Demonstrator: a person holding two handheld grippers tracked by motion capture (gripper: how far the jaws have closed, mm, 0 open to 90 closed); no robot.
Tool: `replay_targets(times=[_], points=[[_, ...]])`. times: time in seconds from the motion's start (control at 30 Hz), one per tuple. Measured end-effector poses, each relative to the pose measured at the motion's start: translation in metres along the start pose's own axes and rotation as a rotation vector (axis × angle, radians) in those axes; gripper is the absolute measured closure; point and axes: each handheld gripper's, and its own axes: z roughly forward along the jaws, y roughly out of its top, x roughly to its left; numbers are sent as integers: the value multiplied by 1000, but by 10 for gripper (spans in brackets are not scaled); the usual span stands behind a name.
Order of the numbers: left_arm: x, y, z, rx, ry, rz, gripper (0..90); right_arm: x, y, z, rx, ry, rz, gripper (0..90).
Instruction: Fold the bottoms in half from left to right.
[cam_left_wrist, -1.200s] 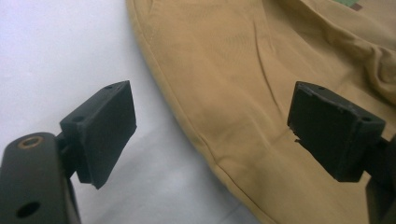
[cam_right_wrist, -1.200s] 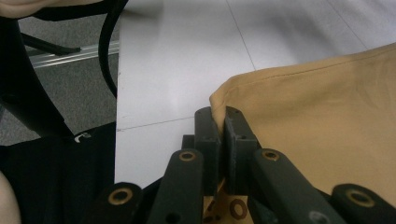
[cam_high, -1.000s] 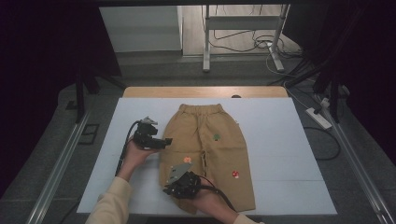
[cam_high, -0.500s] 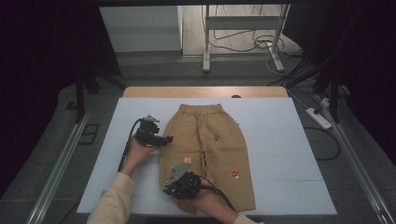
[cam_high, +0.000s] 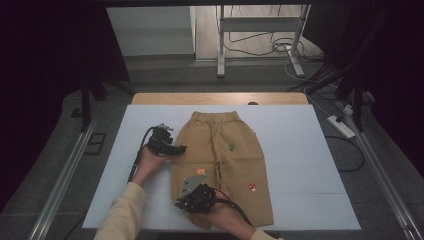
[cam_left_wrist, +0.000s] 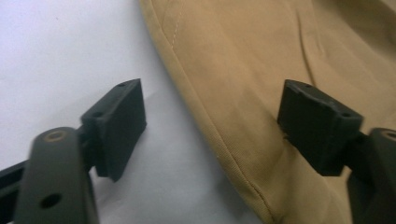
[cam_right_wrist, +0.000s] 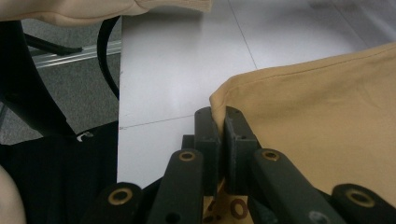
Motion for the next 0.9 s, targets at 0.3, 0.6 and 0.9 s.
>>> replay_targets(times=[0.3,0.6,0.9], points=[[-2,0,-1,8,-4,18,515,0,0,-1,6,-1,-2,850],[-4,0,0,16,-48,28,823,-1,-1,-1,4,0,-1,850],[-5,1,-5,-13,-66,21,830,-1,-1,-4,-2,2,-2,851]])
